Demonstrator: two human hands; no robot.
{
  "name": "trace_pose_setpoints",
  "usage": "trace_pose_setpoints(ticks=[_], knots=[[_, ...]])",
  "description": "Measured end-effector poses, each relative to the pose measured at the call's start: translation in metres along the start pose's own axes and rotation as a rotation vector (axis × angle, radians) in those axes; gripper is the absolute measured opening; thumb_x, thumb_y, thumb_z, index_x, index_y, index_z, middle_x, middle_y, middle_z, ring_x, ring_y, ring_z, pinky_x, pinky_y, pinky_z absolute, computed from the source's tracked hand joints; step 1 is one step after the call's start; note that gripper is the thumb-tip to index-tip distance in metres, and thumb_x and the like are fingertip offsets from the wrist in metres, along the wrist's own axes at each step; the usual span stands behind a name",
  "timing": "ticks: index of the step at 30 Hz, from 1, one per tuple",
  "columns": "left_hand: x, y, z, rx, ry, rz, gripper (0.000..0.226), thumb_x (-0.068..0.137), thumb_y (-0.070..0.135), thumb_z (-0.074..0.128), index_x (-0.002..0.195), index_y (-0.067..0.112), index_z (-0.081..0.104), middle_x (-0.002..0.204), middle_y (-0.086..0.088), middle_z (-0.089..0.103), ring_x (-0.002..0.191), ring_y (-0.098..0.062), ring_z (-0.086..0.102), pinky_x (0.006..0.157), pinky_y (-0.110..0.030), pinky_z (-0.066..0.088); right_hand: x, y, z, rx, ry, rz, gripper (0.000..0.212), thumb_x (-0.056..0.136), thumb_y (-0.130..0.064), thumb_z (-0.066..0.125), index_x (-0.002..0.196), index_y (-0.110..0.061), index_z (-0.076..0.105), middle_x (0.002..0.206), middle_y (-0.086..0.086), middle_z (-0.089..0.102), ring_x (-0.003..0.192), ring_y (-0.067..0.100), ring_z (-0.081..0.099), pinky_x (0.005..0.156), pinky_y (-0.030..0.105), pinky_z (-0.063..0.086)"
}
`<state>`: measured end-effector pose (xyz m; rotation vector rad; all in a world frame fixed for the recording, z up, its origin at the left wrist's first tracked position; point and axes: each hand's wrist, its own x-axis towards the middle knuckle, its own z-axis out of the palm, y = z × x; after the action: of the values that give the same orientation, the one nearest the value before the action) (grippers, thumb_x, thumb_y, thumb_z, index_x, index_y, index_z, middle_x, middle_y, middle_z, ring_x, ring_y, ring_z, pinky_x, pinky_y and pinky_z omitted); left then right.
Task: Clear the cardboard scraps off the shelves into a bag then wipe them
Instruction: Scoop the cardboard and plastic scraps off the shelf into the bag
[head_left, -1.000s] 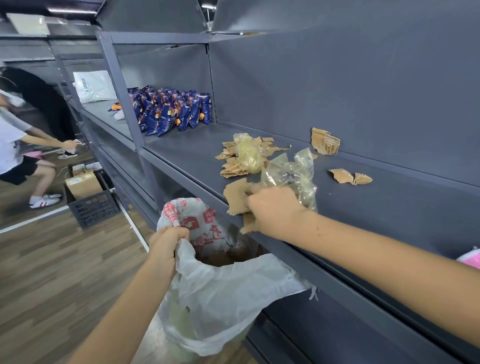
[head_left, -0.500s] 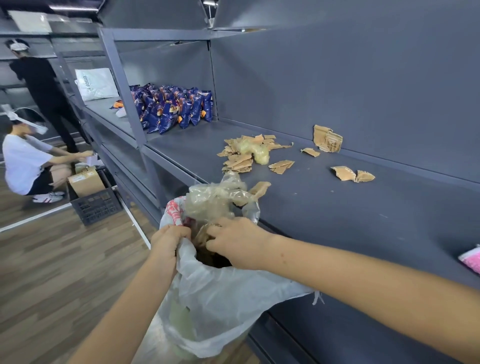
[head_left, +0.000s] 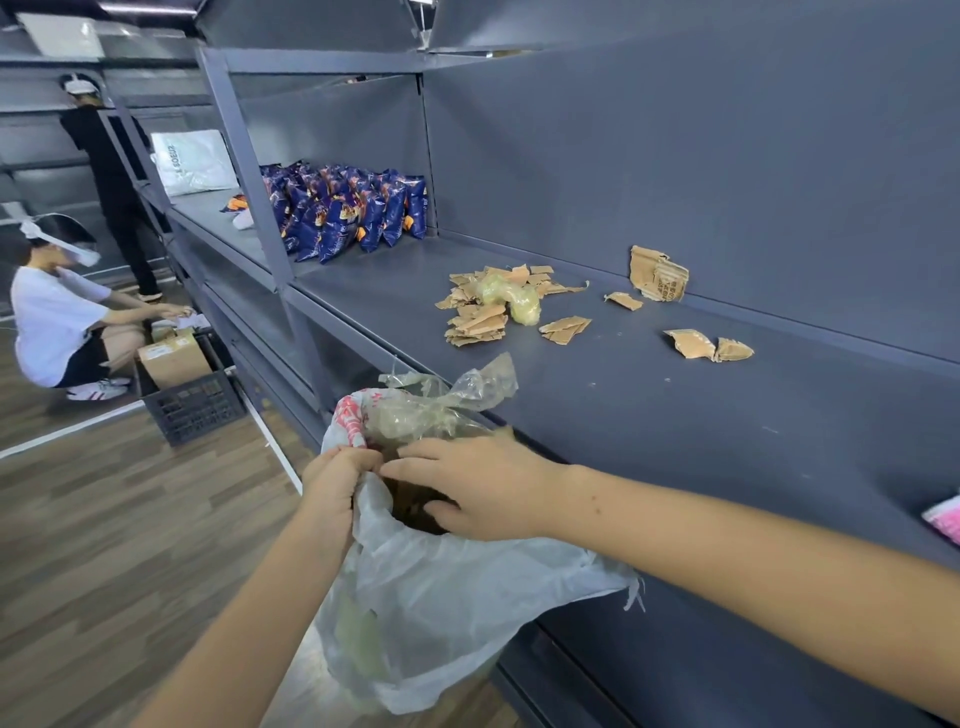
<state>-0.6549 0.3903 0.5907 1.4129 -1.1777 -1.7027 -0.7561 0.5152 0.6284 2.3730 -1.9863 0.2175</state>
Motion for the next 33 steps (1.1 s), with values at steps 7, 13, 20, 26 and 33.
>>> trace_pose_setpoints(ticks=[7,13,20,26,33], knots=[[0.002,0.000,0.001,0.053,-0.016,-0.012,0.017,0.068,-0.012,0.051,0.073,0.004,0.055,0.074,-0.012,0.052,0.064,-0.025,0.049,0.054,-0.029,0.043,-0.003,0.004,-0.004,0.084,0.683,-0.027,0.028,0.077,-0.020,0.045,0.071,-0.011,0.071,0.064,0.003,0.061,0.056,0.021,0.058,0.043,0.023,0.047],[-0.011,-0.001,0.002,0.051,-0.036,0.000,0.017,0.072,-0.011,0.044,0.066,0.005,0.044,0.063,-0.008,0.038,0.054,-0.020,0.038,0.050,-0.024,0.034,0.007,0.027,0.011,0.021,0.026,0.276,0.049,0.097,-0.036,0.041,0.143,-0.019,0.035,0.153,0.007,0.026,0.144,0.025,0.015,0.116,0.037,0.014],[-0.006,0.003,0.005,0.103,-0.013,-0.020,0.014,0.066,-0.009,0.046,0.068,0.005,0.044,0.064,-0.009,0.037,0.057,-0.021,0.038,0.051,-0.025,0.035,0.030,0.024,0.032,0.240,-0.283,0.109,0.034,0.092,-0.026,0.045,0.119,-0.010,0.060,0.121,0.009,0.059,0.113,0.028,0.053,0.102,0.045,0.037],[-0.005,0.004,0.003,0.114,0.017,-0.025,0.016,0.066,-0.010,0.046,0.076,0.002,0.051,0.065,-0.010,0.041,0.057,-0.022,0.040,0.048,-0.025,0.035,0.033,0.020,0.035,0.601,-0.534,0.292,0.039,0.091,-0.004,0.044,0.128,-0.008,0.057,0.129,0.009,0.058,0.115,0.026,0.056,0.096,0.036,0.049],[0.001,0.010,0.003,0.196,0.035,-0.055,0.031,0.074,-0.008,0.051,0.104,0.001,0.052,0.079,-0.012,0.048,0.069,-0.022,0.046,0.053,-0.027,0.041,0.031,0.049,-0.013,0.417,0.220,0.491,0.030,0.089,-0.006,0.046,0.105,-0.014,0.070,0.112,0.003,0.068,0.093,0.018,0.062,0.085,0.030,0.051]])
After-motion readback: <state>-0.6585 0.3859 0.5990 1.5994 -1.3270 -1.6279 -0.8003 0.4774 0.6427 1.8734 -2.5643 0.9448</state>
